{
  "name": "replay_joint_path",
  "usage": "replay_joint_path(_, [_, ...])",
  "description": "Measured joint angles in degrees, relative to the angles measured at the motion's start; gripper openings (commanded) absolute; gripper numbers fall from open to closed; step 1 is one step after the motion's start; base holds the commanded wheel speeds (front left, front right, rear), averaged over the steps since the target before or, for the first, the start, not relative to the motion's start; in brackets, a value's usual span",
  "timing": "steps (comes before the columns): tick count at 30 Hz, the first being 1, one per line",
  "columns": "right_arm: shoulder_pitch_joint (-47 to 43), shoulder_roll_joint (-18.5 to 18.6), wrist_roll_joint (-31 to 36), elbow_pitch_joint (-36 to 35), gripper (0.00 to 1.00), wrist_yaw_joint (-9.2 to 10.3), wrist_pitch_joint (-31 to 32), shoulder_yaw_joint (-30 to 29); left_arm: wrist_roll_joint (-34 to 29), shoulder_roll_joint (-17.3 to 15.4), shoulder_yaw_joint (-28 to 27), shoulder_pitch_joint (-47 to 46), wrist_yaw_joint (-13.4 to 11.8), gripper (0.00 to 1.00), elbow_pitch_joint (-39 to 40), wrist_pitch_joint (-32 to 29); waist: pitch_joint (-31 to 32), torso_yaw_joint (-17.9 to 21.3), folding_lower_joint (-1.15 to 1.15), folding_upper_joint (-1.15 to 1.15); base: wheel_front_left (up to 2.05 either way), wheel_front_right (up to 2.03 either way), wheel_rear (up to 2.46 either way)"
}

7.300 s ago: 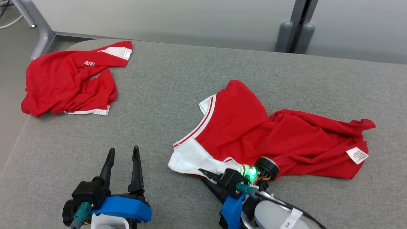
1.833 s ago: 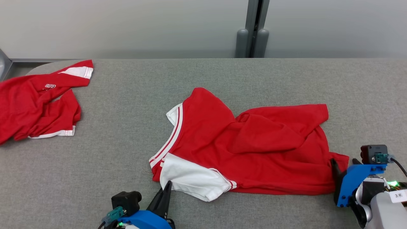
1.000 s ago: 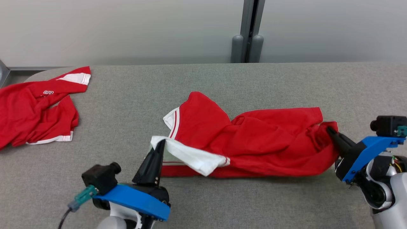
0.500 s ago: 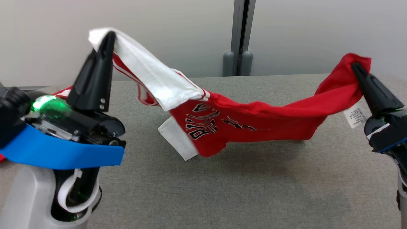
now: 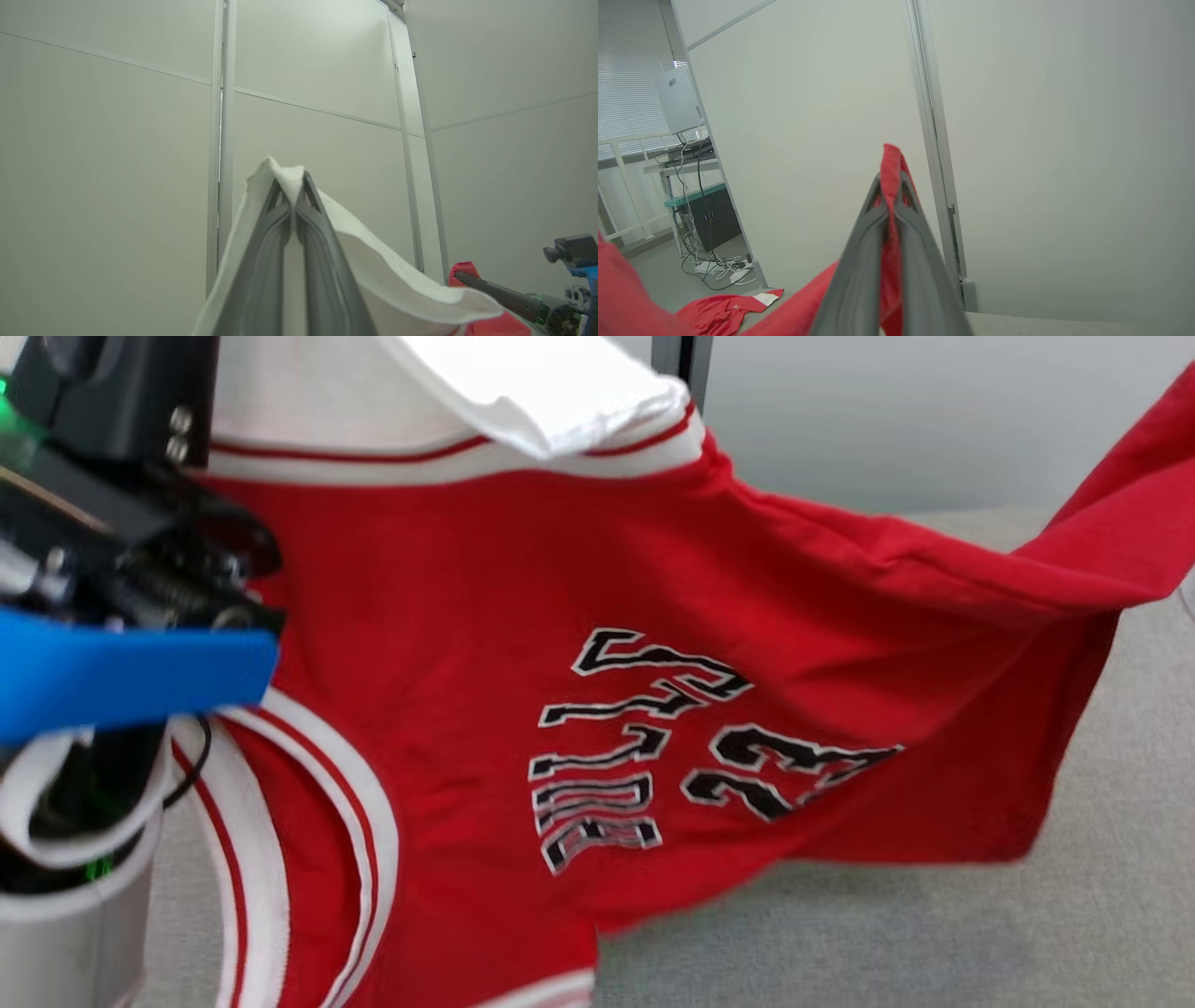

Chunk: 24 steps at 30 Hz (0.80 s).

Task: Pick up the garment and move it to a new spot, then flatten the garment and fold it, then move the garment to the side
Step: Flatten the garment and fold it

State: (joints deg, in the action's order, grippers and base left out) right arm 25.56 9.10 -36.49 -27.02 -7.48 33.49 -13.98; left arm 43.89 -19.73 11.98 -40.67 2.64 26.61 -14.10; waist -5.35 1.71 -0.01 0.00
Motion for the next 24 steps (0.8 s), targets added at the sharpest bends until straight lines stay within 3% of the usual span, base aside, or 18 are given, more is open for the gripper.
replay_joint_path(4, [3.98, -0.13, 3.93, 4.27, 0.0, 0.0, 0.38, 1.76, -0.05, -0.13, 1.27, -4.55, 0.65, 0.0, -6.54, -1.43, -3.27, 1.1, 0.0, 0.0, 0.0, 0.0, 0.0])
replay_joint_path(9, [13.81, -2.29, 7.69, 15.55, 0.0, 0.0, -2.52, 4.59, -1.94, -0.09, 2.41, -12.4, 2.05, 0.0, -18.2, -0.97, -7.86, 2.38, 0.02, 0.0, 0.0, 0.0, 0.0])
replay_joint_path(18, [38.09, -5.23, 19.03, 40.65, 0.0, 0.0, -17.27, 6.86, -5.89, 0.59, 2.21, -29.49, 3.47, 0.0, -37.61, 6.5, -12.42, 3.61, 0.02, 0.0, 0.0, 0.0, 0.0])
replay_joint_path(24, [45.73, -5.98, 27.43, 55.06, 0.0, 0.0, -25.83, 7.22, -7.02, 3.48, 3.82, -34.69, 3.97, 0.0, -46.65, 11.95, -16.09, 3.36, 0.02, 0.0, 0.0, 0.0, 0.0])
